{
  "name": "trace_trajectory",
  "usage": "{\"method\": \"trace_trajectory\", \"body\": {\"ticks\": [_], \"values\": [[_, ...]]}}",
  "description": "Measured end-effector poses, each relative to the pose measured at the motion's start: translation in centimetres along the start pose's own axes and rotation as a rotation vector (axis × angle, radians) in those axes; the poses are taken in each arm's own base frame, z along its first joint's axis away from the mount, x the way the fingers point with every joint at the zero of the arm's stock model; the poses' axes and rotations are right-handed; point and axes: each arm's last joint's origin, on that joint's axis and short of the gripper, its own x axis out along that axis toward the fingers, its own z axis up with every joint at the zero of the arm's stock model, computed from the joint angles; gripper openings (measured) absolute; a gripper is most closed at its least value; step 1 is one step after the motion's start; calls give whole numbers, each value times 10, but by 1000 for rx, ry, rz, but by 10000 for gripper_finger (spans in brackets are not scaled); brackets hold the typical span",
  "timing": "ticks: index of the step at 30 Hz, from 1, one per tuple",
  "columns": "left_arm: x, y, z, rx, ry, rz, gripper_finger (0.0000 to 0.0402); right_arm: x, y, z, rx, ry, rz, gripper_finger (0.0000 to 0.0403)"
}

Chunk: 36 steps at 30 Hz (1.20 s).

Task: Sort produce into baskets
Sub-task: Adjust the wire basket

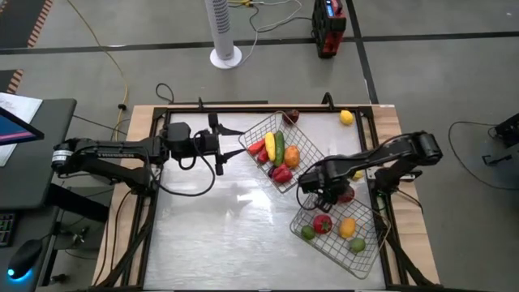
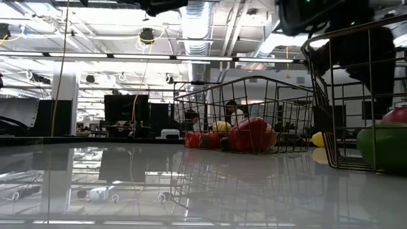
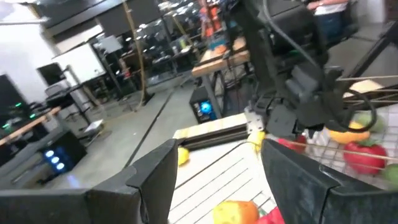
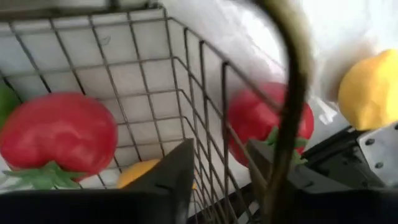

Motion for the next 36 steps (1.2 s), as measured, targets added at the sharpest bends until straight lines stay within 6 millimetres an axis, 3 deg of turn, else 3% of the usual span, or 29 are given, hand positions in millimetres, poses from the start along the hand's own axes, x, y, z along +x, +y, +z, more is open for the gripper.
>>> {"method": "trace_trajectory", "body": {"ticks": [9,16,22,28,36], "values": [[0,1,-1,5,22,37,219,-20,-13,-8,101,-42,63,73],[-3,2,2,5,6,35,219,-37,-37,-9,272,-131,126,59],[-4,0,2,4,-11,-21,219,-39,-43,-9,299,-129,124,60],[-4,-1,1,-7,-2,-37,219,-36,-42,-9,301,-103,95,97],[-4,-4,2,-20,-12,-77,219,-38,-48,-16,327,-47,79,220]]}}
